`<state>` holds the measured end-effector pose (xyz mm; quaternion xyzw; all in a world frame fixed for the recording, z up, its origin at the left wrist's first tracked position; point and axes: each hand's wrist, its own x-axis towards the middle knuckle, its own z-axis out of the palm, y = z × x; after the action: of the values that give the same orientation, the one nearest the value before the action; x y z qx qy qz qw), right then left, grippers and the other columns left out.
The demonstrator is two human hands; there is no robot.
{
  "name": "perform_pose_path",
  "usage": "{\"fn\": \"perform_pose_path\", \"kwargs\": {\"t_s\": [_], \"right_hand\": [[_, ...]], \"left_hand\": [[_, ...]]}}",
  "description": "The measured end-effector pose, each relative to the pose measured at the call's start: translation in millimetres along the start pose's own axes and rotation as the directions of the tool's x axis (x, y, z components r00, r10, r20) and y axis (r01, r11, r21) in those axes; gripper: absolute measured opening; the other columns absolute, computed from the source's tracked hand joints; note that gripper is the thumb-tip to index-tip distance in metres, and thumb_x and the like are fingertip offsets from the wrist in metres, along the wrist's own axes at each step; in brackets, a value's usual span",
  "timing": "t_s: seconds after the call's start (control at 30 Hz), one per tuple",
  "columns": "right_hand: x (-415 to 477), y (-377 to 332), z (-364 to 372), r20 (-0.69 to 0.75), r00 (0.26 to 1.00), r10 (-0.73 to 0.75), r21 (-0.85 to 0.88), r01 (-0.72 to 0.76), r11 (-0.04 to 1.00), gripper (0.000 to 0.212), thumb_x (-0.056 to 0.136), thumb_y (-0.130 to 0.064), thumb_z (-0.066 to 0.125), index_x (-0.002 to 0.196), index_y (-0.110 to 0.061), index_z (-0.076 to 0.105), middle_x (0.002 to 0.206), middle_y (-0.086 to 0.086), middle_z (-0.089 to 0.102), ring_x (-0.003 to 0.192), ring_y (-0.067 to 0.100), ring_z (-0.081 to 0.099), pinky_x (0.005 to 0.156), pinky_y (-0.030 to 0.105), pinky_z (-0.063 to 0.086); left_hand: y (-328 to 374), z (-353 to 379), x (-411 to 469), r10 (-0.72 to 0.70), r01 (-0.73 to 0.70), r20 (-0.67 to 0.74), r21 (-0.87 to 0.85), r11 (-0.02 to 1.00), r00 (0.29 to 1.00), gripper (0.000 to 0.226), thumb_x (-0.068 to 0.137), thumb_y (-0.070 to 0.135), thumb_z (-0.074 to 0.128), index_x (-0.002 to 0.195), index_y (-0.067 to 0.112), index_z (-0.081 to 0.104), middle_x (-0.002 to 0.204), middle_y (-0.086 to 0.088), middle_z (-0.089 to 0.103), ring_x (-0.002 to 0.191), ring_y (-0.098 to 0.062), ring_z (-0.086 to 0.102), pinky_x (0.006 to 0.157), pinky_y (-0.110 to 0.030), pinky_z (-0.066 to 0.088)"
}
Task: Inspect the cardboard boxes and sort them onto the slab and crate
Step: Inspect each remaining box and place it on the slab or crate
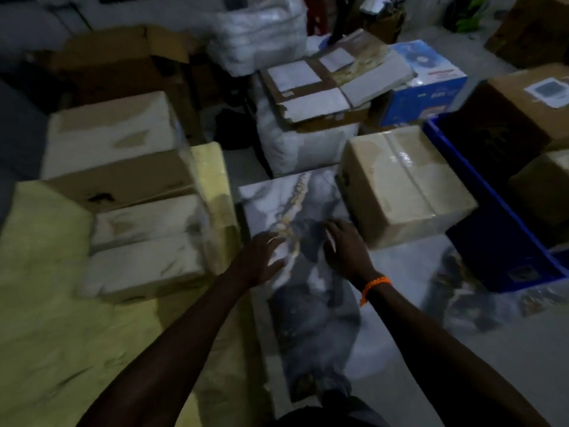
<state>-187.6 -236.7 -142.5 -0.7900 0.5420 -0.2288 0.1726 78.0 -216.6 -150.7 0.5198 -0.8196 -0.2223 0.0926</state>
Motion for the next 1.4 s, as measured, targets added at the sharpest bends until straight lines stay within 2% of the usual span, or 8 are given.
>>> {"fn": "perform_pose_path", "kwargs": {"t_s": [0.2, 0.43, 0.6, 0.77, 0.97, 1.13, 1.3, 1.4], "right_hand": [[11, -127, 119, 0.226, 0.969, -0.103, 0.112, 0.079, 0.991, 0.057, 0.093, -0.037, 0.048, 0.138, -0.004, 0.06, 0.136, 0.022, 0.06, 0.124, 0.039, 0.056, 0.101, 0.042, 0.049], [33, -215, 197, 0.394, 0.915, 0.089, 0.199, -0.179, 0.963, 0.061, 0.098, -0.044, 0.067, 0.146, -0.01, 0.051, 0.13, 0.014, 0.064, 0.117, 0.032, 0.062, 0.097, 0.04, 0.051], [37, -224, 226, 0.419, 0.838, 0.35, 0.312, -0.495, 0.811, 0.051, 0.072, -0.068, 0.079, 0.082, -0.026, 0.051, 0.091, 0.003, 0.071, 0.09, 0.026, 0.068, 0.079, 0.042, 0.055], [46, -244, 217, 0.497, 0.709, 0.5, 0.483, -0.705, 0.52, 0.059, 0.061, -0.055, 0.08, 0.094, -0.009, 0.067, 0.09, 0.009, 0.065, 0.081, 0.022, 0.056, 0.074, 0.035, 0.044], [5, -238, 173, 0.365, 0.682, 0.633, 0.561, -0.704, 0.435, 0.032, 0.086, -0.031, 0.083, 0.077, -0.003, 0.072, 0.063, 0.007, 0.064, 0.054, 0.015, 0.056, 0.054, 0.025, 0.044], [-30, -238, 105, 0.161, 0.771, 0.616, 0.689, -0.534, 0.489, 0.024, 0.089, -0.034, 0.08, 0.095, -0.011, 0.081, 0.089, 0.01, 0.079, 0.081, 0.023, 0.076, 0.072, 0.037, 0.061], [-93, -229, 55, 0.094, 0.752, 0.653, 0.783, -0.461, 0.418, 0.016, 0.098, -0.005, 0.065, 0.106, -0.01, 0.077, 0.102, 0.008, 0.078, 0.091, 0.009, 0.075, 0.073, 0.021, 0.059], [-132, -214, 60, 0.145, 0.711, 0.688, 0.831, -0.465, 0.305, 0.024, 0.099, 0.002, 0.06, 0.12, 0.0, 0.07, 0.119, 0.018, 0.072, 0.108, 0.022, 0.071, 0.088, 0.03, 0.06]], "left_hand": [[-145, -43, -158, -0.303, 0.326, -0.235, 0.065, 0.943, 0.923, 0.057, 0.097, 0.05, 0.046, 0.116, 0.003, 0.072, 0.116, -0.024, 0.07, 0.107, -0.044, 0.067, 0.086, -0.056, 0.057], [-266, -44, -253, -0.522, 0.553, -0.31, 0.016, 0.833, 0.795, 0.051, 0.098, 0.046, 0.043, 0.126, 0.01, 0.068, 0.131, -0.024, 0.06, 0.121, -0.044, 0.055, 0.096, -0.052, 0.052], [-270, -47, -260, -0.603, 0.566, -0.332, -0.209, 0.797, 0.726, 0.045, 0.095, 0.032, 0.051, 0.125, 0.005, 0.069, 0.119, -0.029, 0.066, 0.109, -0.047, 0.064, 0.097, -0.058, 0.052], [-268, -49, -262, -0.703, 0.637, -0.164, -0.32, 0.702, 0.692, 0.057, 0.091, 0.031, 0.071, 0.144, 0.02, 0.055, 0.145, -0.018, 0.053, 0.136, -0.035, 0.047, 0.105, -0.037, 0.043], [-217, -67, -261, -0.663, 0.516, -0.326, -0.435, 0.738, 0.674, 0.048, 0.09, 0.04, 0.073, 0.132, 0.019, 0.066, 0.131, -0.018, 0.06, 0.117, -0.033, 0.059, 0.094, -0.038, 0.05], [-155, -99, -239, -0.63, 0.35, -0.444, -0.561, 0.75, 0.637, 0.039, 0.089, 0.046, 0.073, 0.119, 0.022, 0.073, 0.125, -0.011, 0.056, 0.097, -0.015, 0.063, 0.085, -0.034, 0.058], [-67, -124, -218, -0.518, 0.105, -0.535, -0.621, 0.777, 0.667, 0.048, 0.088, 0.031, 0.076, 0.094, 0.074, 0.055, 0.126, -0.004, 0.059, 0.098, -0.01, 0.068, 0.08, -0.032, 0.059], [-38, -141, -203, -0.439, 0.116, -0.637, -0.483, 0.868, 0.634, 0.027, 0.086, 0.027, 0.069, 0.103, 0.048, 0.073, 0.116, -0.003, 0.059, 0.095, -0.022, 0.065, 0.081, -0.032, 0.054]]}}
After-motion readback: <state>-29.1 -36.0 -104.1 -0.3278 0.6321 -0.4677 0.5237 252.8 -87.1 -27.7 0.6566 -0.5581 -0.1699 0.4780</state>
